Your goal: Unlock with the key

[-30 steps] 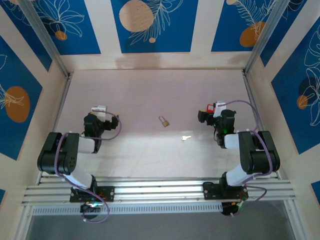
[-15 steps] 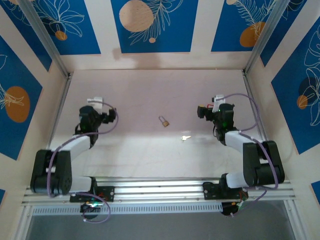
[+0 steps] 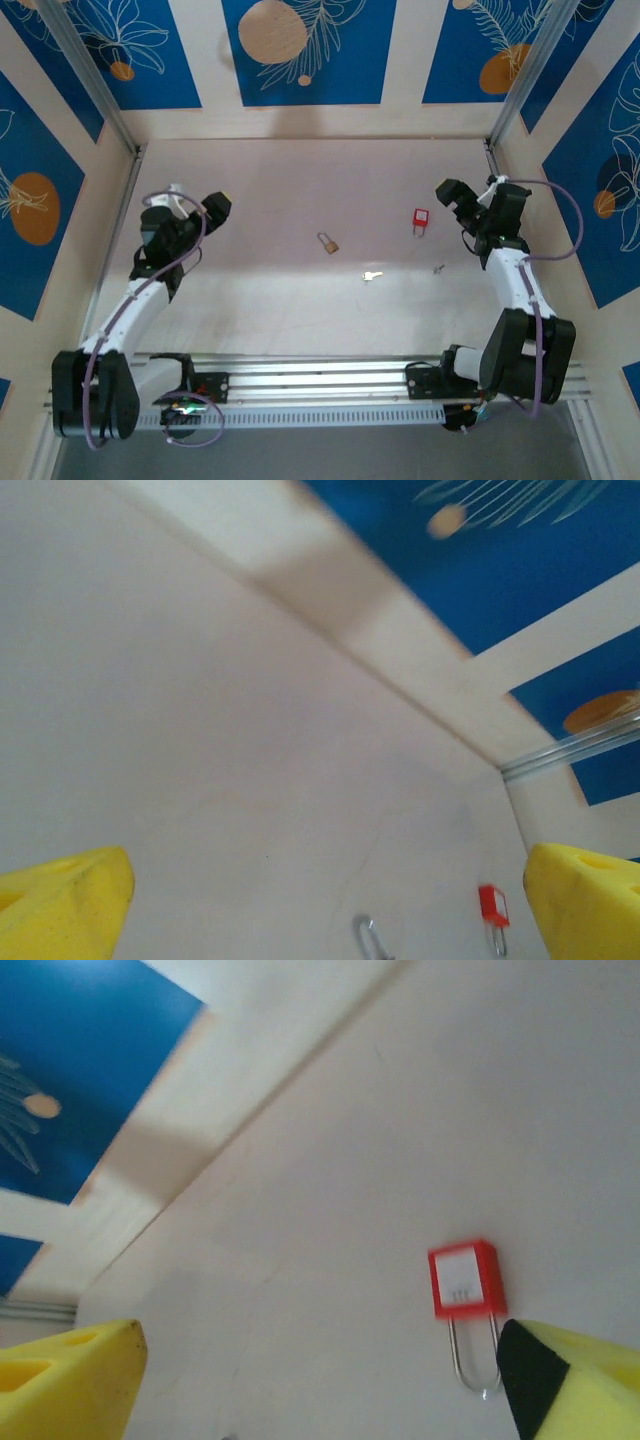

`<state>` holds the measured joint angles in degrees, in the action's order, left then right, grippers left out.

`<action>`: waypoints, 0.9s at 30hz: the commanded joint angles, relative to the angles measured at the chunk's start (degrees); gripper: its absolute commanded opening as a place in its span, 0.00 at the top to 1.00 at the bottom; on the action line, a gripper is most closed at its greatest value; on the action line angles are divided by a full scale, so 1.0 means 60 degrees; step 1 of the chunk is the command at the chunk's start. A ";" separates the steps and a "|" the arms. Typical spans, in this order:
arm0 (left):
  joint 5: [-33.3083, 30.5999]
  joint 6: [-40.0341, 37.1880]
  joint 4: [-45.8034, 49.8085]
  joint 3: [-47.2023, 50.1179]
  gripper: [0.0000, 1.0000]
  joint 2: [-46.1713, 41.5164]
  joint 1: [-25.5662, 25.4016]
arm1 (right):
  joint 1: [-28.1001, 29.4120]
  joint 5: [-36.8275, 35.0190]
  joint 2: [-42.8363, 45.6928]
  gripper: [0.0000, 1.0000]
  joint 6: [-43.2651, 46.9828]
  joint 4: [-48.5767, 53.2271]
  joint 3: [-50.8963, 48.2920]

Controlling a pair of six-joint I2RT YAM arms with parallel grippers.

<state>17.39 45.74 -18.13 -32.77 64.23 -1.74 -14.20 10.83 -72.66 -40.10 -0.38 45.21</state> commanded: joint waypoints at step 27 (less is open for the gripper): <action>0.1654 -0.0375 0.2385 -0.1145 0.04 0.0269 -0.0597 | 0.2198 -0.3906 -0.7630 0.38 0.3556 0.7644 0.7212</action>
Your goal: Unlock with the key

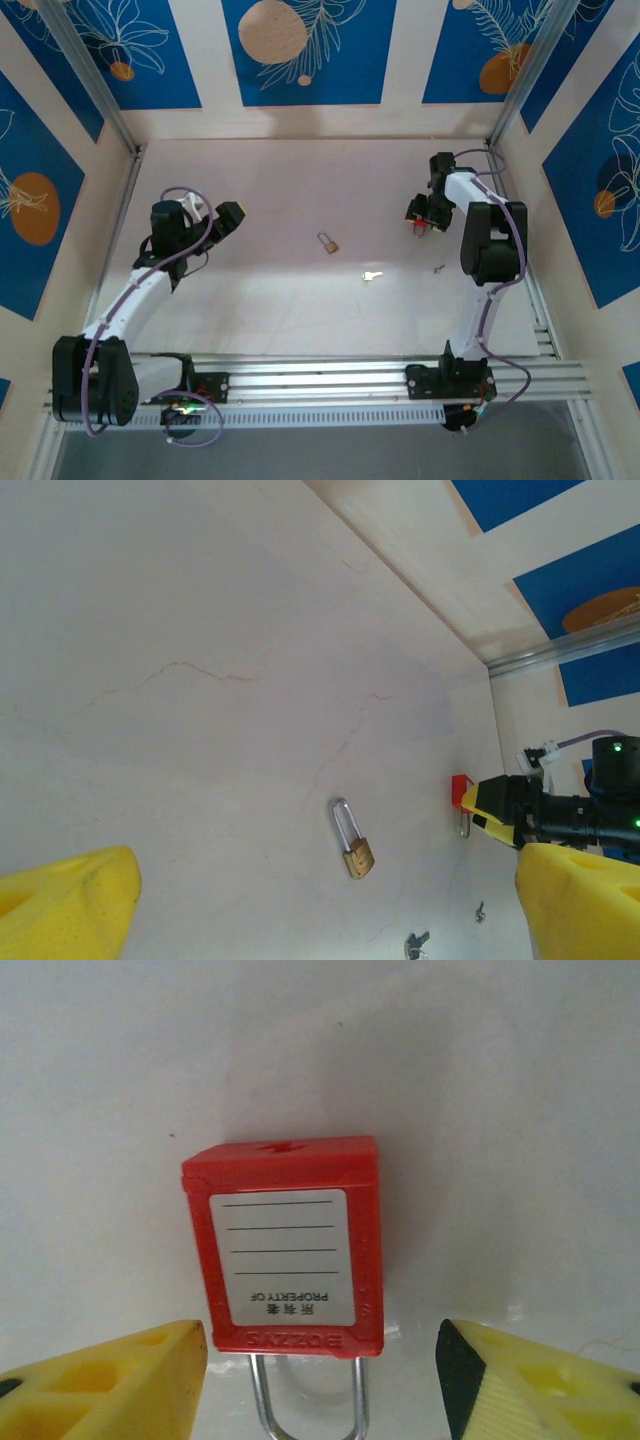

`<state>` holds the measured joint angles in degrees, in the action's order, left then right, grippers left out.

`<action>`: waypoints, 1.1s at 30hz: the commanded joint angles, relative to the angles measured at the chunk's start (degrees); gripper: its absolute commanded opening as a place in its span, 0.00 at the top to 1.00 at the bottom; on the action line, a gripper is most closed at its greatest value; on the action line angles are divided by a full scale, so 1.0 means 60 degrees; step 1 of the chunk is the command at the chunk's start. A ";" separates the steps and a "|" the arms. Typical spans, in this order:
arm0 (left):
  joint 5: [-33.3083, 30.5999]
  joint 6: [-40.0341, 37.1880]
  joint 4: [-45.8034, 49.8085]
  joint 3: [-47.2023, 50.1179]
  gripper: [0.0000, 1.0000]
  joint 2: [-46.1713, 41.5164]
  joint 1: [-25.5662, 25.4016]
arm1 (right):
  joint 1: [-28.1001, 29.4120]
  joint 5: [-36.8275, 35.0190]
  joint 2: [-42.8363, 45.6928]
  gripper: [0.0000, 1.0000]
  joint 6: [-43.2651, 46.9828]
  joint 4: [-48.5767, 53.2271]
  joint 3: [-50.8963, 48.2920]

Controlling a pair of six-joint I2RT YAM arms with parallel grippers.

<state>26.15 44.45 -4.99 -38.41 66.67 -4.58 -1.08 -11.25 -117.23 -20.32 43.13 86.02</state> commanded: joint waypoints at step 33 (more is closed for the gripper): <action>0.0384 -0.0113 0.0056 -0.0336 0.04 0.0019 -0.0432 | 0.1799 -0.0243 0.0198 0.58 0.1111 0.0405 -0.0002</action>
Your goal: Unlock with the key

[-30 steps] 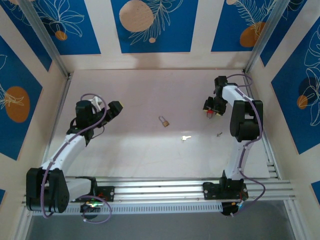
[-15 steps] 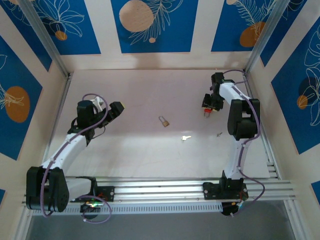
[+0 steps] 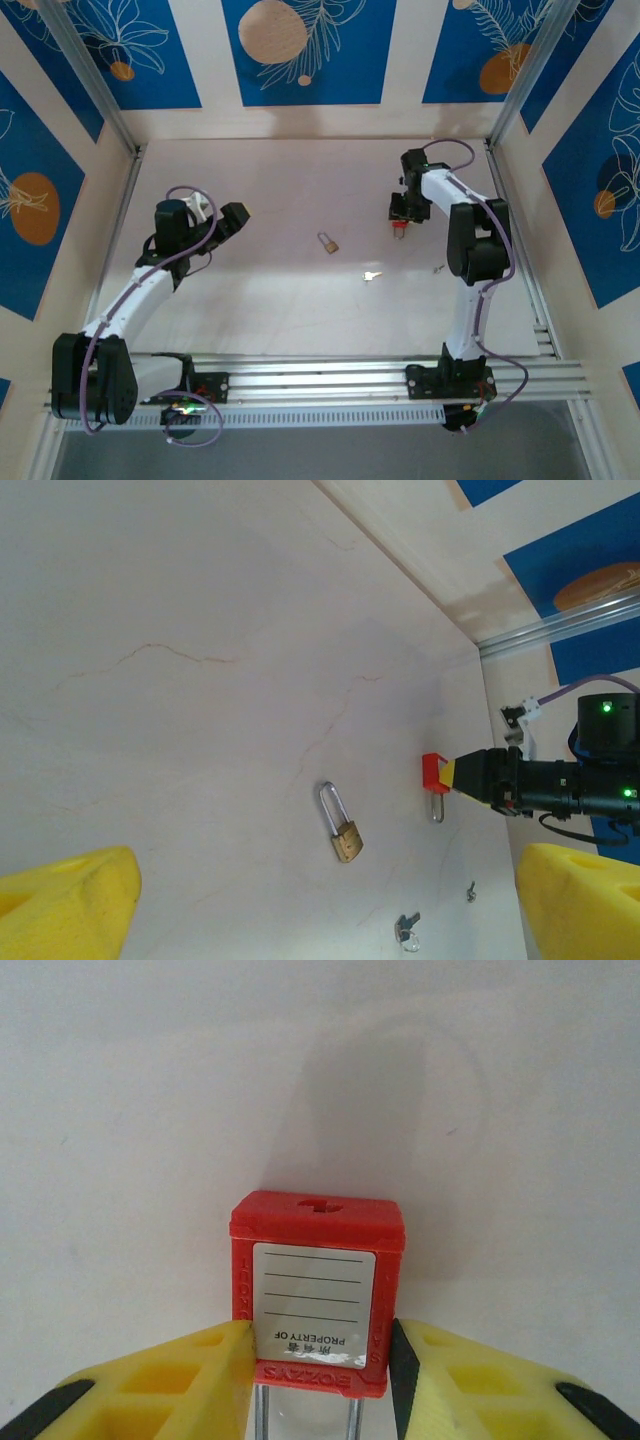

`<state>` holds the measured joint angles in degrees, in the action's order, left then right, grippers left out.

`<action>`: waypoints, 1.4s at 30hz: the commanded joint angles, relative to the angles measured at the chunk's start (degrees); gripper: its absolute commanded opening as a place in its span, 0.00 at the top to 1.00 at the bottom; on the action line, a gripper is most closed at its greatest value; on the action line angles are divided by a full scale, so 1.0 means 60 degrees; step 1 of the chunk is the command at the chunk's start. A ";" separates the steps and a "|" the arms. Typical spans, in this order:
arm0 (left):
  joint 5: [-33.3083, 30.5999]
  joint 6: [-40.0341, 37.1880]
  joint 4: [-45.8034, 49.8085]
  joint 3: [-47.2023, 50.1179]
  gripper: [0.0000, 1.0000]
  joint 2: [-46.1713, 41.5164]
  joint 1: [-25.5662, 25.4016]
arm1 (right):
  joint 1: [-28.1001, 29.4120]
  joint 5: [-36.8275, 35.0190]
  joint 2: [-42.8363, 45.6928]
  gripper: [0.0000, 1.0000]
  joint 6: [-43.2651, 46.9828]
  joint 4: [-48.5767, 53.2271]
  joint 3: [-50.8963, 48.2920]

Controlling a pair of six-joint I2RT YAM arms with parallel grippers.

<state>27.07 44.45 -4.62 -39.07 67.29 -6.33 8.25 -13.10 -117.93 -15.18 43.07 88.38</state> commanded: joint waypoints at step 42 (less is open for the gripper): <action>0.0233 -0.0113 -0.0356 -0.0332 0.03 0.0193 -0.0502 | 0.0317 0.1751 -0.0041 0.49 -0.0092 0.0120 -0.0242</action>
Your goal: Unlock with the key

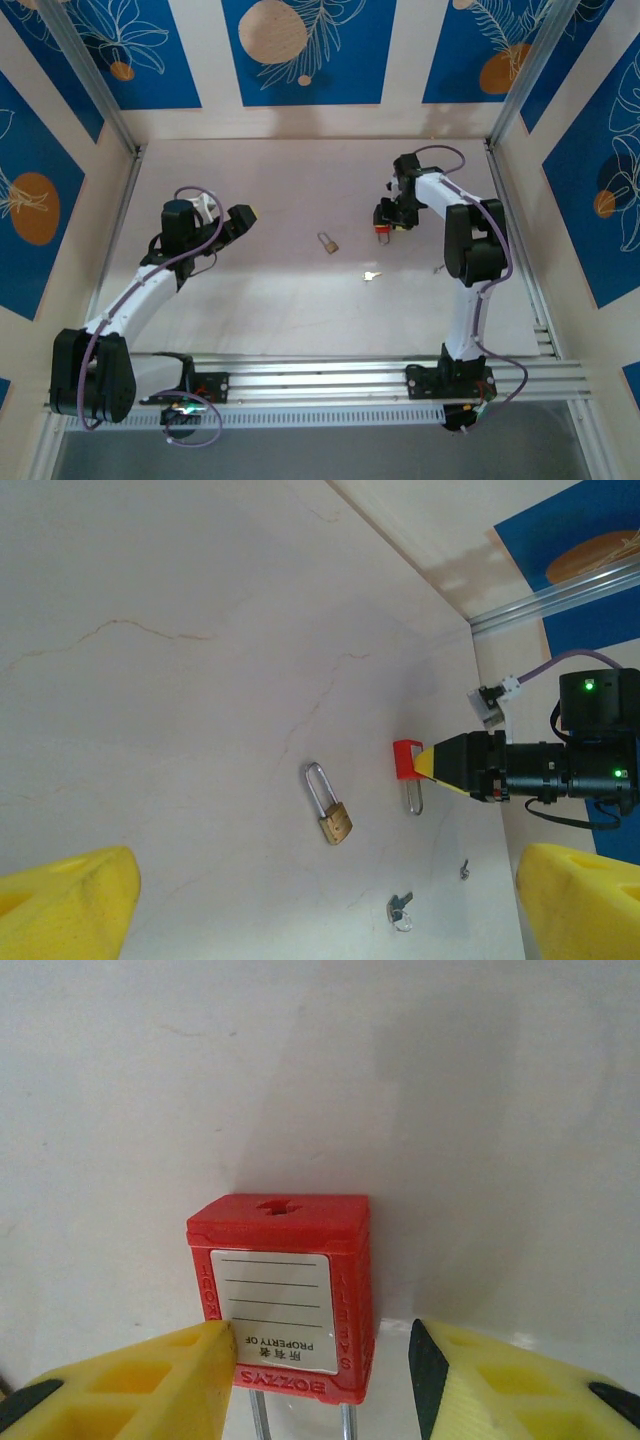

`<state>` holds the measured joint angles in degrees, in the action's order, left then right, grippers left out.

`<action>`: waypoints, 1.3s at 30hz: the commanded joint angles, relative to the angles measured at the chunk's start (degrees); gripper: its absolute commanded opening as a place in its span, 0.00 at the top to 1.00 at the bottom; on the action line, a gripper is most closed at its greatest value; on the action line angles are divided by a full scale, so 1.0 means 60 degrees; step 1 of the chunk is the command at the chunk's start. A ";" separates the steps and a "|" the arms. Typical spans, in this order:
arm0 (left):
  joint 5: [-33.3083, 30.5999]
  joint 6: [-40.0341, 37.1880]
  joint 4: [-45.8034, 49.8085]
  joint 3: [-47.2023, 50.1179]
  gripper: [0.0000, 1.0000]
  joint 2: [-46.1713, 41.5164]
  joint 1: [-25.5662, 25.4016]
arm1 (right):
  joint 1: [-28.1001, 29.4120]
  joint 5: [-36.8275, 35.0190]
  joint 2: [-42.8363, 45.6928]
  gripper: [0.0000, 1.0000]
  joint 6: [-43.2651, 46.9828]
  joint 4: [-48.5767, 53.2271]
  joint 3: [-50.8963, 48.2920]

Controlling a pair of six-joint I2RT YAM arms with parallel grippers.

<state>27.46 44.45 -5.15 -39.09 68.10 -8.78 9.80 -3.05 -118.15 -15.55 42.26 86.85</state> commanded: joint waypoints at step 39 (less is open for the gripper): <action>0.0126 -0.0394 -0.0394 0.0074 0.02 -0.0273 -0.0099 | 0.3410 -0.8820 -0.1163 0.51 0.0117 0.1597 0.0389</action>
<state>27.62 44.14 -6.76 -39.05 67.94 -8.78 29.80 -48.49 -123.72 -13.61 48.53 90.17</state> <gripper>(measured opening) 0.977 0.484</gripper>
